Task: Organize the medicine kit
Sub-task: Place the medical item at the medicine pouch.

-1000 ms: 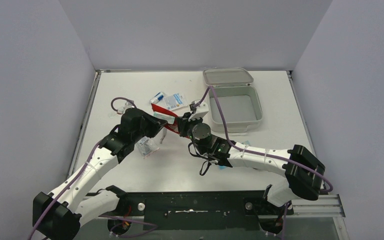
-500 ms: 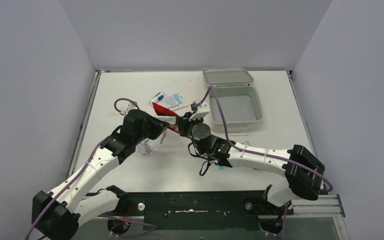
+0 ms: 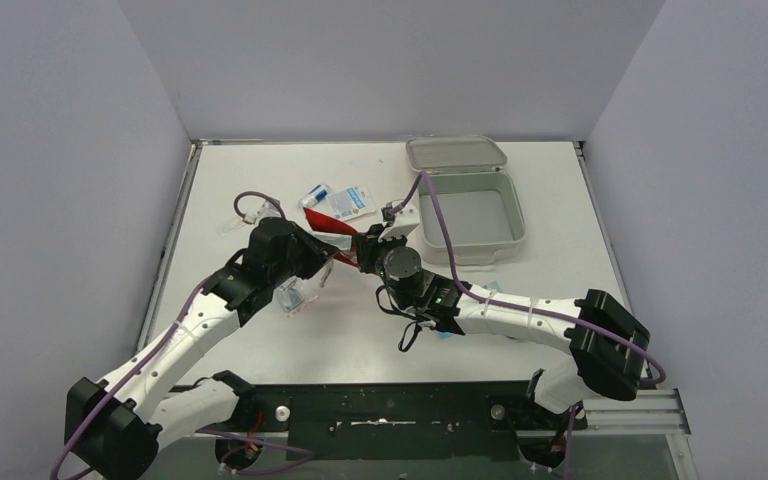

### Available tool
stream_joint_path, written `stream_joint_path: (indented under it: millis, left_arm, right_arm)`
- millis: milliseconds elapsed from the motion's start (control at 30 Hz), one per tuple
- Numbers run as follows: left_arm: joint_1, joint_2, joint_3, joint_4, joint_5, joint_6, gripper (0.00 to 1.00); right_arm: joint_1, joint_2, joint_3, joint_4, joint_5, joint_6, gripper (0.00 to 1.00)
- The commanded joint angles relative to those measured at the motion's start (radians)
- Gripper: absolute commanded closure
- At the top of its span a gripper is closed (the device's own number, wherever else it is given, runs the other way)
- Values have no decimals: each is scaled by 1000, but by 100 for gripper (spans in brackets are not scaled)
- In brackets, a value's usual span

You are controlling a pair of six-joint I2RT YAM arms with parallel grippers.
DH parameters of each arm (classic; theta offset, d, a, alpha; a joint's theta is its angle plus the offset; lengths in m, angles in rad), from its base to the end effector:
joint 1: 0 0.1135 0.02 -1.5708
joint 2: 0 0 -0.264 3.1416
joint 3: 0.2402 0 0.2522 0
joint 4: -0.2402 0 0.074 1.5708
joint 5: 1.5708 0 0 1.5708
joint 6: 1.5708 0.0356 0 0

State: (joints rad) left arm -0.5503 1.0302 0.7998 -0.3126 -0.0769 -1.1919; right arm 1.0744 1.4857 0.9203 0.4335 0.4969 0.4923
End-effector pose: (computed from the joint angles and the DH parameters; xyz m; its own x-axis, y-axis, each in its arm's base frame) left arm 0.1975 -0.1180 0.2857 -0.5952 -0.7216 -0.3536 -0.2370 0.5781 -0.7808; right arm 0.1773 0.2917 0.2821 -0.3142 0.2924 -0.9032 -0.4532 0.7898 0.4133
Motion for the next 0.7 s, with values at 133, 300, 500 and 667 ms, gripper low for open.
stream_joint_path:
  millis: [133,300,500,667]
  left_arm:
    - [-5,46,100,33,48,124,100]
    - [-5,40,113,23,48,149,93]
    - [-5,10,129,-34,39,161,83]
    - [-4,-43,110,-12,54,208,75]
  right_arm:
    - [4,-24,9,73,-3,19,100]
    - [2,-29,-1,76,6,19,100]
    - [-9,-40,-6,61,23,21,100]
    - [-17,-43,-8,59,5,27,100]
